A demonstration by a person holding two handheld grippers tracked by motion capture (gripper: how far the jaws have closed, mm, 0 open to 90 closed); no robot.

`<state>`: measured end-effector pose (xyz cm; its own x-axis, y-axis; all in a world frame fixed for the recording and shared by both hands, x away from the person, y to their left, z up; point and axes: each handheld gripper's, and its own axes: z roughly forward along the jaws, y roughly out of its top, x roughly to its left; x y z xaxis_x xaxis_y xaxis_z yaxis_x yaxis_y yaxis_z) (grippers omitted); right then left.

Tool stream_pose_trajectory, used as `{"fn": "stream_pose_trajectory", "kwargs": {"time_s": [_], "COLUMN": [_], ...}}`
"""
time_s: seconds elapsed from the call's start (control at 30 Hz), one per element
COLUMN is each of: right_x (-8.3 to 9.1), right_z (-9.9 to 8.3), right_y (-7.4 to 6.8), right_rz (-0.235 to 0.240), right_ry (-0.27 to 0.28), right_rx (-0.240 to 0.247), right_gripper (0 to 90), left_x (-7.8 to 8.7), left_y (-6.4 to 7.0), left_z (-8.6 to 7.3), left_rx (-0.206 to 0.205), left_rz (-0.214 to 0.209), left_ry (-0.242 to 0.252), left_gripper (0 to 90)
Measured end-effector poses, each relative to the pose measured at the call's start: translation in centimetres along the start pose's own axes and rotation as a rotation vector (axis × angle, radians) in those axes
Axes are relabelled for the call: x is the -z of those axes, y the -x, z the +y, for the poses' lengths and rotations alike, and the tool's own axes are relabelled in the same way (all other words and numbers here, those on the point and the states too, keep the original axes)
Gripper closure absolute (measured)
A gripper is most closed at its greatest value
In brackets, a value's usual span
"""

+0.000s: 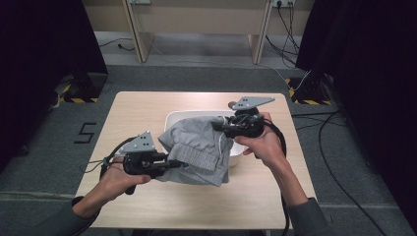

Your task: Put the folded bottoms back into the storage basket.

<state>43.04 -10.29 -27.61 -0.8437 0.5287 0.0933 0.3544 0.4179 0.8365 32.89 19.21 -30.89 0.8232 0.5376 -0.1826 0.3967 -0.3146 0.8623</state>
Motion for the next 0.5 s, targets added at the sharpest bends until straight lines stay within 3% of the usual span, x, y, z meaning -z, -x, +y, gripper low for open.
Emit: {"fn": "stream_pose_trajectory", "kwargs": {"time_s": [0.27,0.5], "right_x": [-1.2,-1.6], "right_z": [1.3,3.0], "right_y": [1.6,3.1], "right_rz": [-0.011,-0.036], "right_ry": [-0.027,-0.035], "right_rx": [0.006,-0.007], "right_gripper": [70.6,70.6], "left_x": [-0.7,-1.1], "left_y": [-1.2,-2.6], "left_z": [1.0,2.4], "left_rx": [-0.004,0.023], "left_rz": [0.033,0.050], "left_ry": [-0.010,0.002], "left_gripper": [77.1,77.2]}}
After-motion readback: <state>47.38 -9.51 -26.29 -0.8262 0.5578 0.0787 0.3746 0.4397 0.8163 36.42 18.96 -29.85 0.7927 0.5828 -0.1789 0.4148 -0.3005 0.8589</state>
